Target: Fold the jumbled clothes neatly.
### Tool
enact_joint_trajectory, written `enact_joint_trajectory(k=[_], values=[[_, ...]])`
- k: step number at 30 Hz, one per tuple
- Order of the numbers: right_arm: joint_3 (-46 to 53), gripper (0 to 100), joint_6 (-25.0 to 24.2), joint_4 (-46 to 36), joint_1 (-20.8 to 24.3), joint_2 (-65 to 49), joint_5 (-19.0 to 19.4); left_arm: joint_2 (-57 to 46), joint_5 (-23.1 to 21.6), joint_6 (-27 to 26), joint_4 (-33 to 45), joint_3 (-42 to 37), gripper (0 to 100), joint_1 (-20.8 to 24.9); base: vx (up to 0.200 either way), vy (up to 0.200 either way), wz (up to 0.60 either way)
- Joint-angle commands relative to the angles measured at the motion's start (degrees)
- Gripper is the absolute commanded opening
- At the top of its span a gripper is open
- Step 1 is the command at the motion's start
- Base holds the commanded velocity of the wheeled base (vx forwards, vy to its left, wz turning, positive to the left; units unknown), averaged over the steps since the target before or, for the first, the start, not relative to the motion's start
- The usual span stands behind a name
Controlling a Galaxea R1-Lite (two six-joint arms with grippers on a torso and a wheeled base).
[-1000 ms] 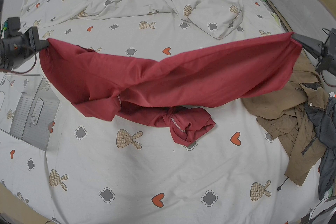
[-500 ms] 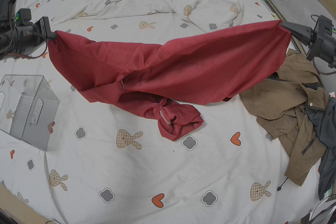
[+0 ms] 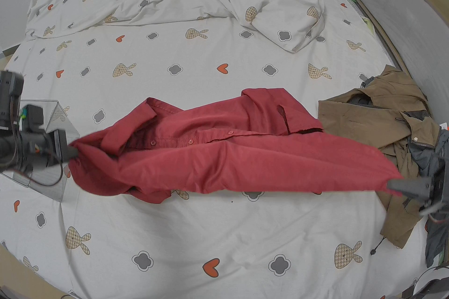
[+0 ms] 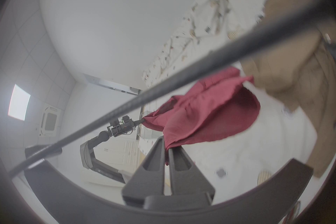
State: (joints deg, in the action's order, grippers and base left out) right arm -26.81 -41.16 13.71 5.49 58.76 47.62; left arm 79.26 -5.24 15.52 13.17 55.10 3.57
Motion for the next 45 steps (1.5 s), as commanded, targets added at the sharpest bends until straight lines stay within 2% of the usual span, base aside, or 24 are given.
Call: enact_joint_trajectory(k=[1,5,7,8,9,12,13,14,15,16,20,21,23,25,27,28,32,33,35,36,38,39,41,45], values=[[7.2,0,0.9,-4.0,0.1,-11.0,0.0,-7.5,-2.4,-0.4,2.7,-8.7,0,0.7,0.0,0.0,0.0],[5.3,0,2.6,-4.0,0.6,-4.5,0.1,-3.6,-2.7,-0.5,2.0,-8.1,0,0.7,0.0,0.0,0.0],[2.2,0,5.1,-4.0,0.3,2.0,0.1,0.2,-3.5,-0.5,1.3,-5.1,0,0.7,0.0,0.0,0.0],[-3.9,0,7.8,-4.0,0.1,10.9,0.2,4.8,-4.4,-0.4,1.3,0.4,0,0.7,0.0,0.0,0.0],[-6.6,0,8.3,-4.0,0.1,14.1,0.2,6.5,-4.6,-0.3,1.4,2.6,0,0.7,0.0,0.0,0.0],[-24.9,0,8.9,-4.3,0.2,29.6,0.2,15.5,-4.6,-0.3,2.9,17.2,0,0.8,0.0,0.0,0.0],[-28.9,0,8.9,-4.5,0.2,32.0,0.2,17.1,-4.6,-0.3,3.7,20.3,0,0.9,0.0,0.0,0.0],[-38.0,0,8.7,-5.5,0.3,36.4,0.3,19.8,-4.6,-0.3,6.3,27.6,0,0.9,0.0,0.0,0.0],[-38.0,0,8.7,-5.5,0.3,36.4,0.3,19.8,-4.6,-0.3,6.3,27.6,0,0.9,0.0,0.0,0.0],[-53.2,0,8.5,-11.9,0.8,40.7,0.3,23.3,-4.6,-0.3,12.5,40.6,0,1.1,0.0,0.0,0.0],[-76.5,0,8.8,-29.2,2.3,41.4,-0.6,25.0,-4.6,0.0,25.7,59.1,0,2.3,0.0,0.0,0.0],[-79.5,0,8.9,-32.1,2.4,41.1,-1.0,24.6,-4.7,0.0,28.1,59.5,0,2.8,0.0,0.0,0.0],[-80.9,0,9.1,-36.6,2.8,38.4,-2.7,22.2,-4.7,0.5,32.0,59.5,0,4.0,0.0,0.0,0.0],[-77.5,0,9.3,-38.8,3.2,34.0,-3.5,20.1,-4.6,0.7,33.2,59.5,0,5.1,0.0,0.0,0.0],[-67.2,0,12.0,-39.0,3.9,28.2,-4.1,16.1,-4.6,0.5,31.7,53.4,0,6.7,0.0,0.0,0.0],[-61.3,0,15.3,-38.4,4.1,25.2,-4.8,13.7,-4.6,0.4,29.3,48.6,0,7.5,0.0,0.0,0.0],[-41.9,0,24.9,-35.8,6.4,15.9,-11.4,4.2,-2.8,-0.6,20.1,30.4,0,11.3,0.0,0.0,0.0],[-39.0,0,25.3,-35.2,6.9,14.3,-12.5,2.6,-2.1,-0.8,18.7,27.7,0,11.7,0.0,0.0,0.0],[-27.6,0,26.8,-28.8,9.8,6.5,-19.4,-4.4,3.6,-1.5,12.3,16.7,0,14.5,0.0,0.0,0.0],[-26.3,0,27.0,-27.5,10.2,5.2,-20.8,-5.4,4.7,-1.5,11.3,15.3,0,15.1,0.0,0.0,0.0],[-22.2,0,27.2,-22.5,12.7,0.3,-27.1,-9.6,8.8,-1.5,6.7,10.3,0,17.2,0.0,0.0,0.0],[-21.4,0,27.1,-21.6,13.7,-1.5,-28.7,-10.9,9.3,-1.6,4.9,8.3,0,17.4,0.0,0.0,0.0],[-19.9,0,26.8,-21.8,14.8,-4.0,-30.6,-12.7,9.3,-1.8,1.7,3.6,0,17.4,0.0,0.0,0.0],[-10.6,0,26.7,-22.3,14.4,-4.4,-30.5,-12.6,8.9,-1.6,-4.9,-6.5,0,15.2,0.0,0.0,0.0]])
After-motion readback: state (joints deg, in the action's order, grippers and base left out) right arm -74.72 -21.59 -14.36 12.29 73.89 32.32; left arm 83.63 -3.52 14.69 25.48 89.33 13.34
